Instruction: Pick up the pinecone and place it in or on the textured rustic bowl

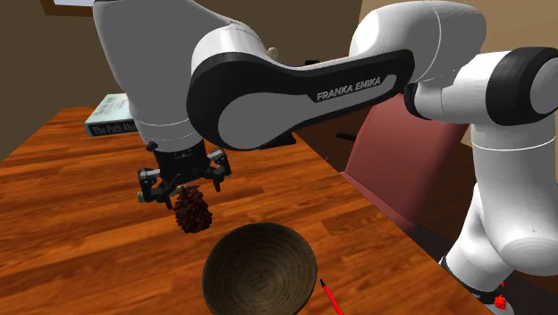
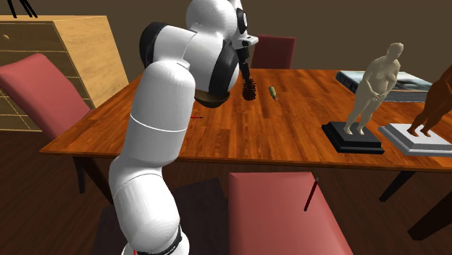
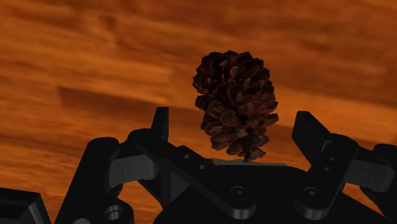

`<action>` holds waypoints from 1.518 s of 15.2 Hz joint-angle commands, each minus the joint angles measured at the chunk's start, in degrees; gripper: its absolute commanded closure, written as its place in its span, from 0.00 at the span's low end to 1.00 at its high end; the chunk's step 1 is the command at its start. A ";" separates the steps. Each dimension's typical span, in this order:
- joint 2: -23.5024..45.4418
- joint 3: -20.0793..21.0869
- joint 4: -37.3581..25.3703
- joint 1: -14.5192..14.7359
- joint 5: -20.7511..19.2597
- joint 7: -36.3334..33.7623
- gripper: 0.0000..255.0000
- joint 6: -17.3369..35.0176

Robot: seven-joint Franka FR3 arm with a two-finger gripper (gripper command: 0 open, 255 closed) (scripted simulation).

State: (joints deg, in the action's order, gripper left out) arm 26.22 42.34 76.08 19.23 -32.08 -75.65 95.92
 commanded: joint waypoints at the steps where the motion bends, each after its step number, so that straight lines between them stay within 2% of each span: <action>1: 0.23 -0.18 1.11 -0.32 -0.25 -0.25 0.00 1.26; 5: 0.40 -0.40 3.58 -1.14 -0.50 -0.66 0.00 3.79; 13: 0.40 -0.40 3.58 -1.14 -0.49 -0.66 0.00 3.78; 14: 0.40 -0.40 3.58 -1.14 -0.49 -0.66 1.00 3.78; 21: 1.15 -0.56 1.87 -0.56 -0.79 -0.34 1.00 2.80; 23: 0.40 -0.40 3.58 -1.14 -0.49 -0.66 1.00 3.79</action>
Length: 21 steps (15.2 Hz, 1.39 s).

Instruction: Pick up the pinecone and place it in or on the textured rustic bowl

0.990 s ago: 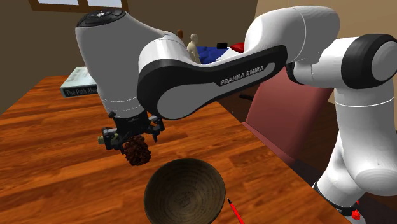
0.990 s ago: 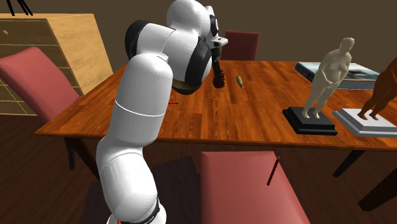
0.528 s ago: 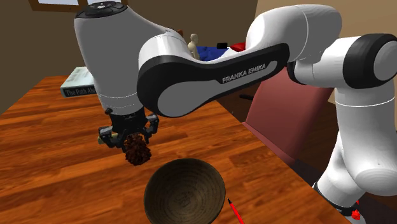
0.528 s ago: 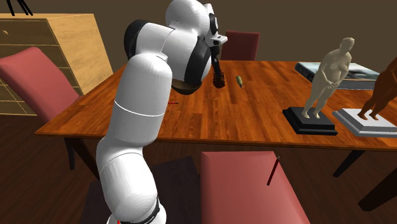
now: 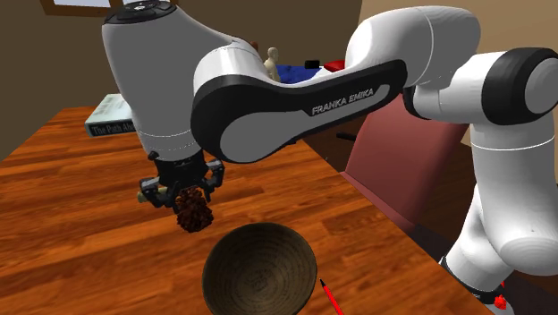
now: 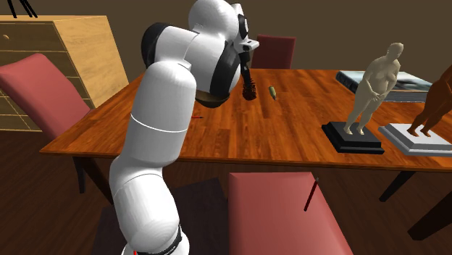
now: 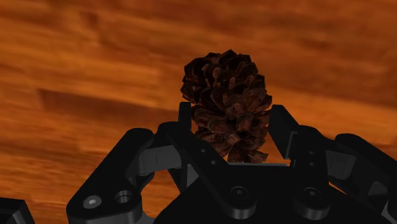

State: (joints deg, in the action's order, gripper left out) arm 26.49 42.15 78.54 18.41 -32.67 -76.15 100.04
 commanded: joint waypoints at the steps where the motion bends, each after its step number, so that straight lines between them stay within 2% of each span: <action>1: 0.12 -0.20 0.34 -0.14 0.18 0.09 1.00 -1.04; 12: 1.13 -0.25 -9.89 2.70 -0.02 2.66 1.00 -9.63; 21: 4.20 -1.10 -22.25 7.38 -1.99 5.14 1.00 -18.26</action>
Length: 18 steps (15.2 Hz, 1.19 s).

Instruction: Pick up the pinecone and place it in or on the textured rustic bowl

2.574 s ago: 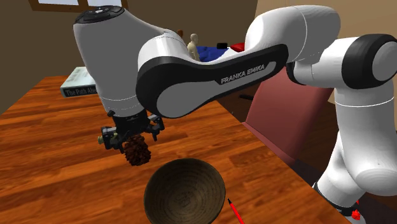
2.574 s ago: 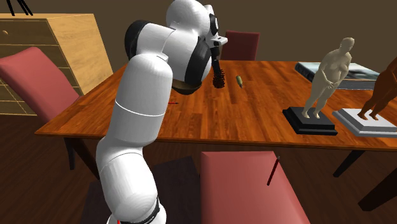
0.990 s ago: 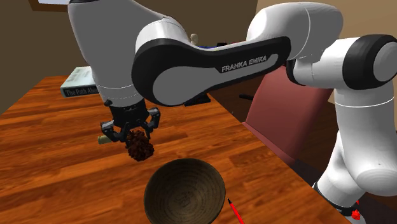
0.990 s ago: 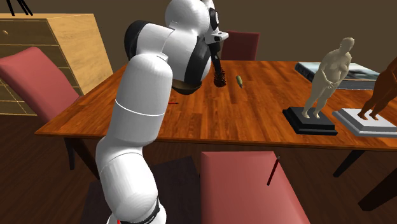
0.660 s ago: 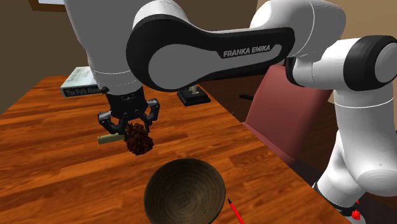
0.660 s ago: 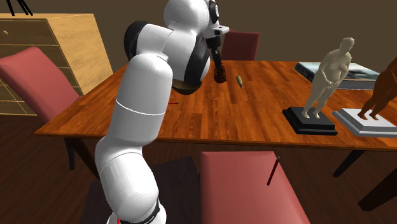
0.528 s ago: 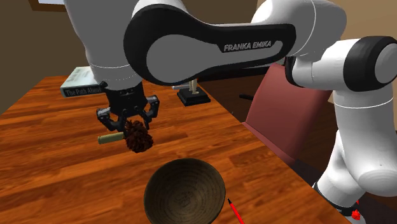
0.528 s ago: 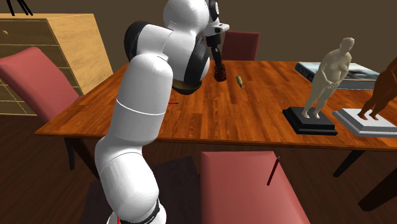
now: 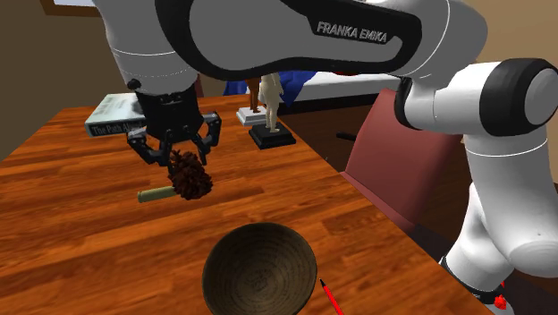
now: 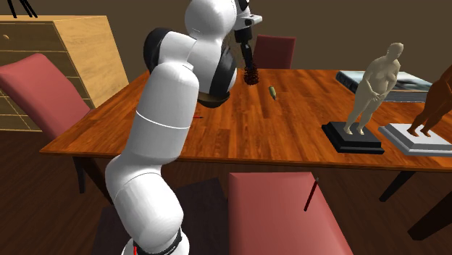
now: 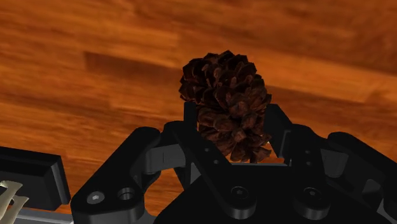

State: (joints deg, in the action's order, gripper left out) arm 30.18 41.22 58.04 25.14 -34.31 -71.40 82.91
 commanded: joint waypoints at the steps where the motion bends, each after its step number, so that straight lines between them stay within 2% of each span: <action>1: 1.05 -0.35 -3.53 1.41 -0.72 0.74 1.00 -2.25; 4: 3.13 -1.10 -9.81 4.22 -2.14 2.02 1.00 -5.94; 8: 7.23 -2.88 -20.74 9.46 -4.81 4.49 1.00 -11.48; 10: 0.09 0.13 -8.08 4.07 -1.08 0.66 1.00 -7.67; 12: -4.99 1.94 -0.32 1.07 1.90 -1.72 1.00 -5.53; 18: -17.12 5.42 14.44 -3.64 9.93 -6.18 1.00 -2.14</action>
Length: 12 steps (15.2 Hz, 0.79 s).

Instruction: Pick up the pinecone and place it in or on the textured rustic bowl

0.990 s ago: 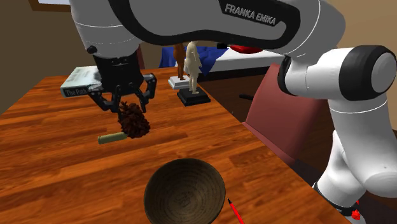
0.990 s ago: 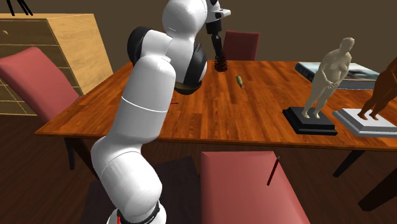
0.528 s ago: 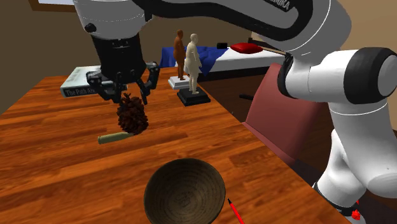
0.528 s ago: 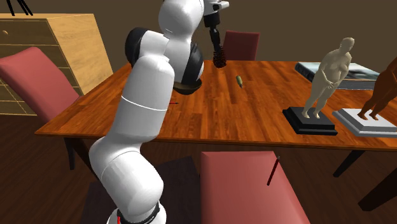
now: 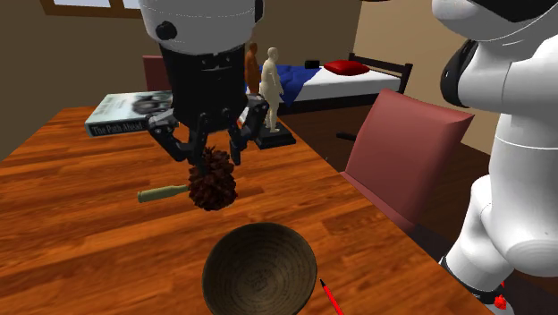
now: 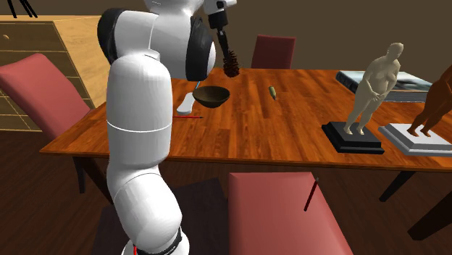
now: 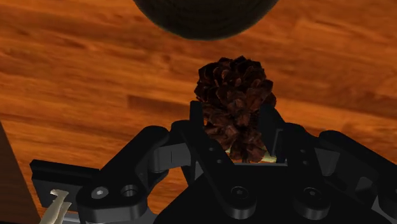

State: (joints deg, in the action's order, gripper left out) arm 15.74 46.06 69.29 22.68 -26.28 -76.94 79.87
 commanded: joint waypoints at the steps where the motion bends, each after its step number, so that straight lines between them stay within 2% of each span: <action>1: -4.48 1.00 4.97 -1.59 3.18 -1.19 1.00 1.20; 6: -12.70 2.49 11.89 -2.33 9.26 -3.56 1.00 1.75; 12: -15.42 1.66 18.99 -3.45 11.41 -3.32 1.00 7.29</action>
State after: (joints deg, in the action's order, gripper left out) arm 0.77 47.82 87.00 19.37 -15.20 -80.19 86.11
